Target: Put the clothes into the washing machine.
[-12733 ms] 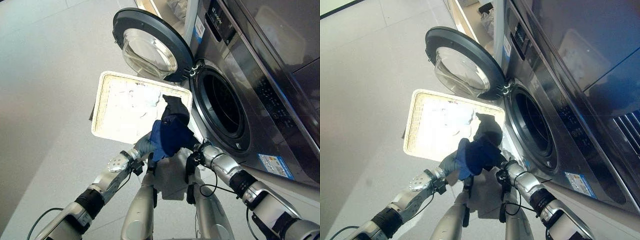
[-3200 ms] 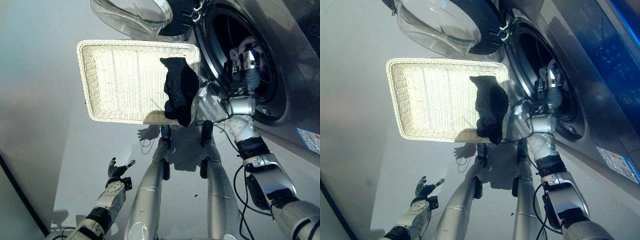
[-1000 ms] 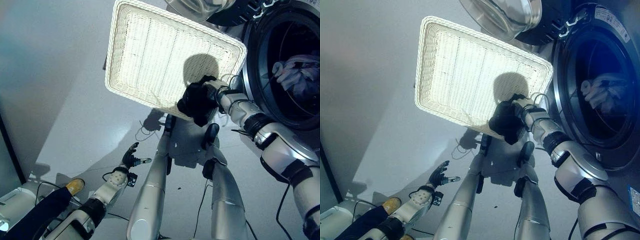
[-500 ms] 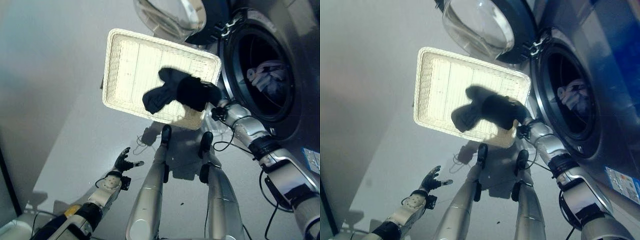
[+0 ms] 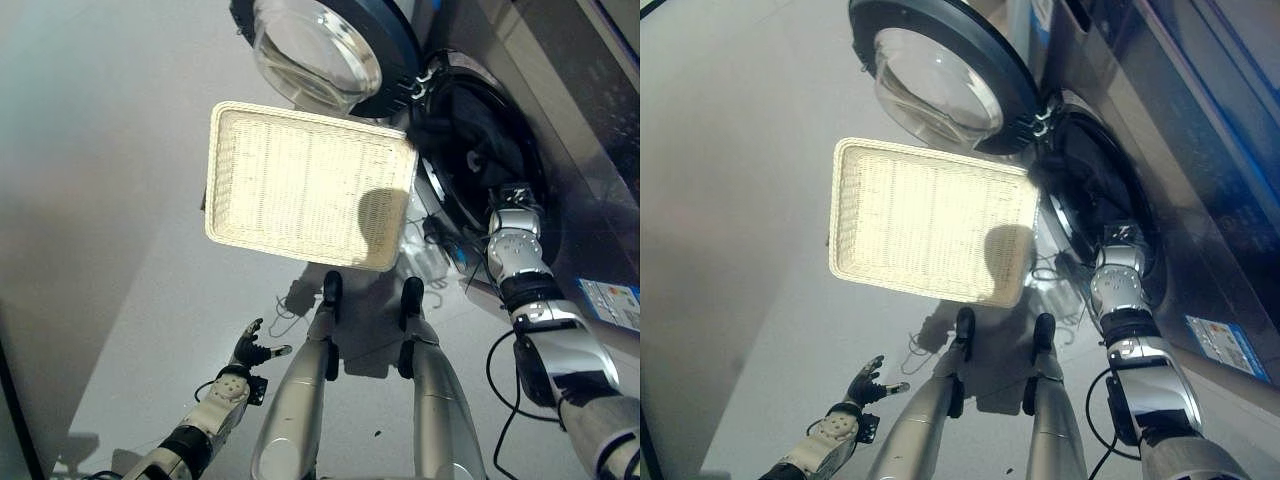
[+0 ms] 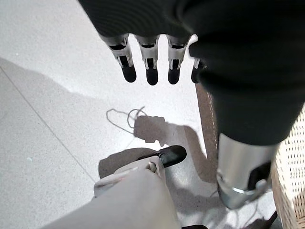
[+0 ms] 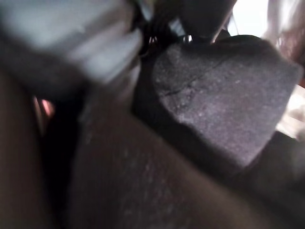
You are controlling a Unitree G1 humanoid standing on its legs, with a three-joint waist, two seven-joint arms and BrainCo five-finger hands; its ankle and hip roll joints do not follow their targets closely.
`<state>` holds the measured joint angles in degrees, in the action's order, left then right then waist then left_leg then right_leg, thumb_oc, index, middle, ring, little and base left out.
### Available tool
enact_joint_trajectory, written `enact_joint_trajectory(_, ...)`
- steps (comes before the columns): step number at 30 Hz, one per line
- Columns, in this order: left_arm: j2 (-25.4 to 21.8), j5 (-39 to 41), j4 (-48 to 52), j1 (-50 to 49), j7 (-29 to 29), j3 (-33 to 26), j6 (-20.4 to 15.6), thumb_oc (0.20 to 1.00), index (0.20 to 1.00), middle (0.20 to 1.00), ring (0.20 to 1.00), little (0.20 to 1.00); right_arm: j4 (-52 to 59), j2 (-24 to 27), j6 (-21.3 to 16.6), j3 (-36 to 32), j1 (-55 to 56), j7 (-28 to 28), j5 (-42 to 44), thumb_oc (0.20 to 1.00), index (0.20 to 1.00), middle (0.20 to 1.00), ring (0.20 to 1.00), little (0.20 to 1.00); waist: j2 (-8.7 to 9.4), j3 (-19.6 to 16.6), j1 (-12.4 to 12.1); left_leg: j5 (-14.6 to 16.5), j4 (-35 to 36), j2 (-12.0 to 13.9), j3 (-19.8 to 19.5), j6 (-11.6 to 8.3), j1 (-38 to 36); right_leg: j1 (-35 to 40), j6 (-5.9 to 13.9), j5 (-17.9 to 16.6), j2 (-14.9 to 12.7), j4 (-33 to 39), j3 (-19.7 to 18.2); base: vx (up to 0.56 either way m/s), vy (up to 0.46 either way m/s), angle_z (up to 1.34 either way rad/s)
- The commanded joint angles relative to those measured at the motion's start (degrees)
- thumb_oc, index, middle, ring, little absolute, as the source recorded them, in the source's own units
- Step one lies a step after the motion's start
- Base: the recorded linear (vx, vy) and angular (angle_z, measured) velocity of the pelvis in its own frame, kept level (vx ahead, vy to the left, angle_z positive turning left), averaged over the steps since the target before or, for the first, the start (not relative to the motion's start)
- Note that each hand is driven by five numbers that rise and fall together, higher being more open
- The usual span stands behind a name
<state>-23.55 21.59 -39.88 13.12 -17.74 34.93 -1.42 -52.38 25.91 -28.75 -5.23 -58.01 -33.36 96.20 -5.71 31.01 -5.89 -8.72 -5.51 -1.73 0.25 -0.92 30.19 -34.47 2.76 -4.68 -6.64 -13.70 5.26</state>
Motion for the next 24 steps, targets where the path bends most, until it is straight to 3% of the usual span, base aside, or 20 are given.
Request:
enact_joint_trajectory(1, -0.4, 2.2, 0.0, -2.0, -1.9, -0.2, 0.9, 1.000, 1.000, 1.000, 1.000, 1.000, -5.9, 22.8, -19.5, -8.8, 5.0, -15.7, 2.2, 0.200, 0.200, 0.200, 0.200, 0.200, -1.62, -1.2, 3.4, 5.2, -4.3, -0.3, 1.5, -1.94, 1.5, -1.3, 0.34, 2.7, 3.5, -3.9, 3.2, -0.01, -0.137, 0.07)
enact_joint_trajectory(4, -1.9, 3.1, 2.2, -2.1, -2.1, 0.6, 1.9, 1.000, 1.000, 1.000, 1.000, 1.000, -7.7, 24.7, -20.3, -9.1, 4.7, -18.5, 2.3, 0.200, 0.200, 0.200, 0.200, 0.200, -1.77, -1.2, 3.1, 5.2, -4.7, -0.3, 1.2, -1.87, 2.1, -1.4, 0.20, 2.8, 3.4, -4.2, 3.6, 0.02, -0.082, 0.16)
enact_joint_trajectory(5, -3.7, 3.3, 5.2, -2.6, -1.7, 1.2, 3.2, 1.000, 1.000, 1.000, 1.000, 1.000, -9.1, 26.1, -19.0, -9.0, 5.2, -21.0, 3.3, 0.200, 0.200, 0.200, 0.200, 0.200, -2.22, -1.2, 2.5, 5.0, -5.2, -0.4, 1.0, -1.80, 3.0, -1.9, 0.04, 3.2, 3.4, -4.9, 4.1, 0.05, -0.128, 0.30)
enact_joint_trajectory(9, -5.2, 3.1, 6.7, -2.9, -0.7, 1.5, 3.8, 1.000, 1.000, 1.000, 1.000, 1.000, -10.1, 25.1, -17.7, -7.8, 4.9, -13.8, 14.8, 0.200, 0.200, 0.200, 0.200, 0.200, -2.95, -1.2, 1.6, 4.7, -5.4, -0.6, 0.4, -1.61, 3.8, -2.6, -0.18, 3.7, 3.3, -5.6, 4.6, 0.02, -0.067, 0.08)
enact_joint_trajectory(10, -5.2, 3.0, 7.1, -2.7, -0.6, 1.9, 4.1, 1.000, 1.000, 1.000, 1.000, 1.000, -8.8, 23.6, -18.9, -7.3, 3.8, -11.6, 16.8, 0.200, 0.200, 0.200, 0.200, 0.200, -3.47, -1.2, 1.1, 4.5, -5.3, -0.7, 0.4, -1.57, 4.1, -2.7, -0.35, 4.0, 3.3, -5.9, 4.9, 0.01, -0.028, 0.04)
enact_joint_trajectory(15, -5.3, 2.8, 7.9, -2.5, -0.6, 2.3, 4.5, 1.000, 1.000, 1.000, 1.000, 1.000, -2.3, 20.1, -21.9, -6.7, 3.5, -12.0, 16.8, 0.200, 0.200, 0.200, 0.200, 0.200, -4.22, -1.2, 0.9, 4.2, -5.4, -0.9, 0.2, -1.63, 4.9, -3.6, -0.62, 4.5, 3.3, -6.8, 5.2, 0.00, -0.006, 0.01)
enact_joint_trajectory(18, -5.0, 2.6, 8.8, -2.7, -1.0, 2.8, 4.9, 1.000, 1.000, 1.000, 1.000, 1.000, 4.0, 17.0, -27.3, -6.0, 2.3, -10.4, 16.8, 0.200, 0.200, 0.200, 0.200, 0.200, -5.19, -1.2, 0.8, 4.1, -5.7, -1.1, 0.3, -1.81, 5.5, -4.2, -0.84, 5.5, 3.3, -7.8, 5.1, 0.02, 0.016, -0.05)
enact_joint_trajectory(21, -4.9, 2.6, 8.8, -2.5, -1.0, 3.0, 4.8, 1.000, 1.000, 1.000, 1.000, 1.000, 6.5, 15.7, -29.1, -6.5, 2.0, -7.7, 16.8, 0.200, 0.200, 0.200, 0.200, 0.200, -5.57, -1.2, 1.0, 4.3, -5.9, -1.0, 0.4, -1.87, 5.6, -4.5, -0.87, 6.0, 3.3, -8.5, 5.0, 0.02, 0.029, -0.09)
enact_joint_trajectory(22, -4.9, 2.8, 9.0, -2.6, -1.0, 3.1, 4.7, 1.000, 1.000, 1.000, 1.000, 1.000, 8.0, 15.1, -29.3, -6.9, 2.1, -7.3, 16.8, 0.410, 0.410, 0.410, 0.410, 0.410, -5.74, -1.2, 1.1, 4.3, -6.0, -1.1, 0.5, -1.89, 5.6, -4.7, -0.90, 6.2, 3.3, -8.8, 4.8, 0.01, 0.039, -0.05)
enact_joint_trajectory(23, -4.9, 2.8, 9.1, -2.6, -1.0, 3.1, 4.7, 1.000, 1.000, 1.000, 1.000, 1.000, 8.4, 14.9, -29.5, -7.0, 2.2, -7.3, 16.8, 0.479, 0.479, 0.479, 0.479, 0.479, -5.76, -1.2, 1.1, 4.3, -6.0, -1.2, 0.5, -1.88, 5.6, -4.7, -0.90, 6.2, 3.3, -8.8, 4.8, 0.02, 0.052, -0.05)
enact_joint_trajectory(24, -4.8, 2.7, 9.5, -2.5, -1.0, 3.1, 4.9, 1.000, 1.000, 1.000, 1.000, 1.000, 9.0, 14.5, -28.1, -7.0, 2.5, -6.0, 16.8, 1.000, 1.000, 1.000, 1.000, 1.000, -5.89, -1.2, 1.3, 4.4, -6.0, -1.2, 0.6, -1.88, 5.6, -4.8, -0.88, 6.3, 3.3, -8.9, 4.6, 0.01, 0.029, -0.04)
